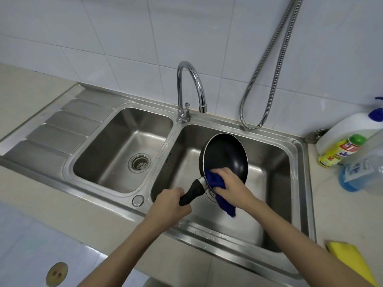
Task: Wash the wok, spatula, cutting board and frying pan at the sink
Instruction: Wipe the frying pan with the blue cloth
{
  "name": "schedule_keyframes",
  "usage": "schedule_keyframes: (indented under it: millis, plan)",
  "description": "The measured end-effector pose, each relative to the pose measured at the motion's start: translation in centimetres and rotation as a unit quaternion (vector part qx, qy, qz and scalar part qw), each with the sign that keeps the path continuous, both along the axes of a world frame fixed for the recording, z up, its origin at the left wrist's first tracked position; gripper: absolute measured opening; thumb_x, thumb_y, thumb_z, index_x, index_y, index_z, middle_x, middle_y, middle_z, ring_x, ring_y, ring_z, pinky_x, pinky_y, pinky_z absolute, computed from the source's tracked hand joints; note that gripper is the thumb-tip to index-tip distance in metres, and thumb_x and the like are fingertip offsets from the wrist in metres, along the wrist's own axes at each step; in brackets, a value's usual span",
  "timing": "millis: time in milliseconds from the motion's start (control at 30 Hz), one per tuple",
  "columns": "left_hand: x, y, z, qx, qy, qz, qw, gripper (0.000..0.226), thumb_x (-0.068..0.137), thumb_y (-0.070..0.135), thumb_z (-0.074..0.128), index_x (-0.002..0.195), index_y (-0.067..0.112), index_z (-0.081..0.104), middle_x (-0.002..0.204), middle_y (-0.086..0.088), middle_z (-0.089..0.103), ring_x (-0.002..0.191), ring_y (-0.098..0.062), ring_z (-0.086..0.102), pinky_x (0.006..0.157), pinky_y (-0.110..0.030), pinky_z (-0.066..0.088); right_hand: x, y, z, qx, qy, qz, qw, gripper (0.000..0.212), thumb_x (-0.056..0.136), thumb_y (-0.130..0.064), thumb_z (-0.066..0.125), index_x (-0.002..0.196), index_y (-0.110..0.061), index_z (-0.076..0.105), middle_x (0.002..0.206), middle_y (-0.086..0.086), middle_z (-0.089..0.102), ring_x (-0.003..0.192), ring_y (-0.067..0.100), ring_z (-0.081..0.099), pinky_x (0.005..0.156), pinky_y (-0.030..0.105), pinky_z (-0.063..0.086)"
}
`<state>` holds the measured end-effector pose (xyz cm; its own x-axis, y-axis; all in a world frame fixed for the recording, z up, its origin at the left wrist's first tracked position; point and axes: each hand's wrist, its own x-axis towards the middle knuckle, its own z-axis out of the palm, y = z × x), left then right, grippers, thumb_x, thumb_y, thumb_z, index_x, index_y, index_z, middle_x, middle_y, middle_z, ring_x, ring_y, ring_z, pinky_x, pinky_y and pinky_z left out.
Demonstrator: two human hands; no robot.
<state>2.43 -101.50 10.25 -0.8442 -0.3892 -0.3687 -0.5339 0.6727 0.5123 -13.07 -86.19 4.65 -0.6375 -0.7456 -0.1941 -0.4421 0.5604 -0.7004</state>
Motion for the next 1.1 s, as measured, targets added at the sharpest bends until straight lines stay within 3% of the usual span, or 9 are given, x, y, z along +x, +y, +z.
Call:
schedule_keyframes:
  millis: [167, 267, 400, 567, 733, 833, 933, 1033, 1100]
  plan:
    - [0.4, 0.2, 0.0, -0.011, 0.007, -0.041, 0.999, 0.023, 0.075, 0.023, 0.059, 0.062, 0.02, 0.04, 0.059, 0.001, 0.048, 0.055, -0.016, 0.047, 0.046, -0.023, 0.03, -2.8, -1.3, -0.2, -0.115, 0.102, -0.114, 0.982, 0.061, 0.081, 0.004, 0.062, 0.137, -0.013, 0.045, 0.133, 0.003, 0.041, 0.115, 0.009, 0.044, 0.102, 0.013, 0.031]
    - [1.1, -0.6, 0.3, 0.035, 0.023, 0.02, 0.999, 0.023, 0.074, 0.026, 0.064, 0.062, 0.014, 0.049, 0.055, 0.002, 0.047, 0.046, -0.011, 0.043, 0.043, -0.022, 0.033, -5.5, 0.1, -0.1, 0.061, 0.229, -0.086, 0.968, 0.064, 0.076, 0.002, 0.063, 0.136, -0.014, 0.046, 0.136, 0.01, 0.04, 0.113, 0.033, 0.051, 0.101, 0.038, 0.04]
    - [0.2, -2.1, 0.8, -0.012, 0.038, 0.034, 0.999, 0.027, 0.072, 0.029, 0.068, 0.068, 0.005, 0.056, 0.053, 0.0, 0.049, 0.045, -0.012, 0.045, 0.045, -0.025, 0.035, -5.4, 1.2, 0.5, 0.211, 0.173, -0.01, 0.962, 0.053, 0.081, -0.013, 0.063, 0.131, -0.018, 0.048, 0.13, 0.01, 0.042, 0.108, 0.033, 0.054, 0.092, 0.033, 0.039]
    - [-0.9, -1.3, 0.7, -0.012, 0.032, 0.021, 0.999, 0.024, 0.074, 0.027, 0.065, 0.066, 0.009, 0.051, 0.056, -0.002, 0.052, 0.048, -0.017, 0.048, 0.044, -0.028, 0.038, -2.5, 0.9, 0.4, -0.021, -0.047, 0.017, 0.999, 0.043, 0.076, -0.005, 0.065, 0.116, -0.02, 0.059, 0.11, 0.002, 0.05, 0.1, 0.012, 0.053, 0.087, 0.014, 0.039]
    - [-0.8, 0.9, 0.6, -0.09, 0.034, -0.052, 0.994, 0.019, 0.075, 0.027, 0.057, 0.066, 0.018, 0.042, 0.059, 0.001, 0.05, 0.056, -0.02, 0.05, 0.049, -0.027, 0.033, -1.9, -1.4, 0.3, -0.215, 0.04, -0.132, 0.967, 0.058, 0.074, 0.009, 0.061, 0.124, -0.019, 0.053, 0.124, 0.0, 0.044, 0.108, 0.001, 0.047, 0.098, 0.011, 0.032]
    - [0.1, 0.9, 0.8, -0.085, 0.047, -0.04, 0.994, 0.026, 0.075, 0.029, 0.057, 0.061, 0.017, 0.038, 0.054, 0.001, 0.045, 0.054, -0.019, 0.046, 0.048, -0.027, 0.03, -5.1, -0.6, 0.2, -0.107, 0.186, -0.187, 0.959, 0.06, 0.071, 0.007, 0.062, 0.127, -0.011, 0.052, 0.127, 0.011, 0.042, 0.107, 0.022, 0.051, 0.1, 0.028, 0.039]
    - [0.2, -0.4, 1.4, -0.06, 0.067, 0.015, 0.996, 0.027, 0.074, 0.032, 0.064, 0.062, 0.013, 0.048, 0.055, -0.002, 0.053, 0.051, -0.015, 0.048, 0.044, -0.021, 0.029, -6.5, 1.5, 0.3, 0.143, 0.327, -0.081, 0.931, 0.057, 0.074, -0.005, 0.065, 0.128, -0.011, 0.05, 0.131, 0.015, 0.044, 0.102, 0.036, 0.053, 0.09, 0.043, 0.046]
    - [-0.2, -1.7, 1.6, -0.035, 0.061, 0.033, 0.997, 0.029, 0.07, 0.038, 0.068, 0.065, 0.012, 0.057, 0.061, -0.006, 0.064, 0.052, -0.016, 0.055, 0.049, -0.027, 0.037, -5.7, 2.4, 0.7, 0.217, 0.283, 0.001, 0.934, 0.052, 0.078, -0.018, 0.062, 0.128, -0.015, 0.048, 0.127, 0.01, 0.044, 0.101, 0.034, 0.054, 0.085, 0.037, 0.044]
    - [-0.4, -1.7, 1.5, -0.018, 0.053, 0.033, 0.998, 0.032, 0.071, 0.038, 0.069, 0.067, 0.009, 0.057, 0.061, -0.009, 0.063, 0.048, -0.015, 0.05, 0.048, -0.028, 0.036, -4.7, 2.5, 0.8, 0.136, 0.127, -0.01, 0.983, 0.05, 0.073, -0.024, 0.061, 0.122, -0.019, 0.053, 0.118, 0.008, 0.048, 0.102, 0.029, 0.056, 0.089, 0.031, 0.042]
